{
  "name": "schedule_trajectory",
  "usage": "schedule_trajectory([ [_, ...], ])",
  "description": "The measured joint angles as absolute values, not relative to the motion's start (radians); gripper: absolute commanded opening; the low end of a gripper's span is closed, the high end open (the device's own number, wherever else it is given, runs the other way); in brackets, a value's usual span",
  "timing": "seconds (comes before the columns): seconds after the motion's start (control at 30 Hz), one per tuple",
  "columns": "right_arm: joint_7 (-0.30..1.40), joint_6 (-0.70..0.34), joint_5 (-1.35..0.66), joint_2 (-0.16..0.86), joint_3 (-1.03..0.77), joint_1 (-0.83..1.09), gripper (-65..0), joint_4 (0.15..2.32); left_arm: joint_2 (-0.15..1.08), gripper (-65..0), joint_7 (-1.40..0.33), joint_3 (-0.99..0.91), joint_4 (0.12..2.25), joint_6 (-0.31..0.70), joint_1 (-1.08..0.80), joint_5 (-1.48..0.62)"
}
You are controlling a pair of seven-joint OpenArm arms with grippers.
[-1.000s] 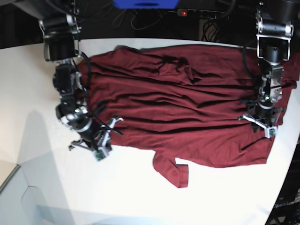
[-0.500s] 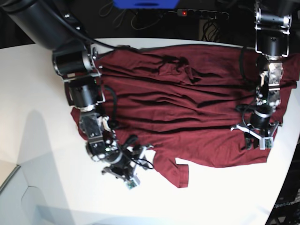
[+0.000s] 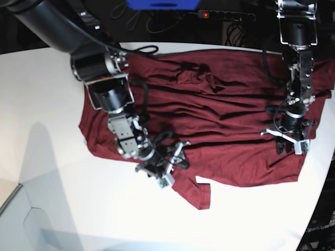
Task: Layout the t-shirt on the table in an organized manner, then fold the t-shirt properly
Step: 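Drag the held edge with the right gripper toward the shirt hem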
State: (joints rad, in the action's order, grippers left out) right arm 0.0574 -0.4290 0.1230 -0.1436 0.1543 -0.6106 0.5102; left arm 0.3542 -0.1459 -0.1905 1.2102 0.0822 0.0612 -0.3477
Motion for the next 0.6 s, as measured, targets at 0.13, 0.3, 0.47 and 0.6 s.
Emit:
schedule_trajectory([
  [0.13, 0.018, -0.430, 0.109, -0.137, 0.157, -0.564, -28.4, 0.520, 0.355, -48.9, -0.146, -0.197, 1.204, 0.082, 0.064, -0.347],
  [0.3, 0.015, -0.430, 0.108, -0.125, 0.159, -0.478, -28.4, 0.631, 0.355, -48.9, -0.143, -0.192, 1.169, 0.082, 0.091, -0.345],
  [0.47, 0.064, -0.431, 0.125, -0.116, 0.159, -0.349, -28.5, 0.844, 0.352, -48.9, -0.151, -0.190, 1.041, 0.080, 0.134, -0.341],
  [0.6, 0.071, -0.445, 0.127, -0.089, 0.256, -0.268, -28.5, 0.988, 0.355, -48.9, -0.146, -0.191, 1.019, 0.080, 0.136, -0.344],
])
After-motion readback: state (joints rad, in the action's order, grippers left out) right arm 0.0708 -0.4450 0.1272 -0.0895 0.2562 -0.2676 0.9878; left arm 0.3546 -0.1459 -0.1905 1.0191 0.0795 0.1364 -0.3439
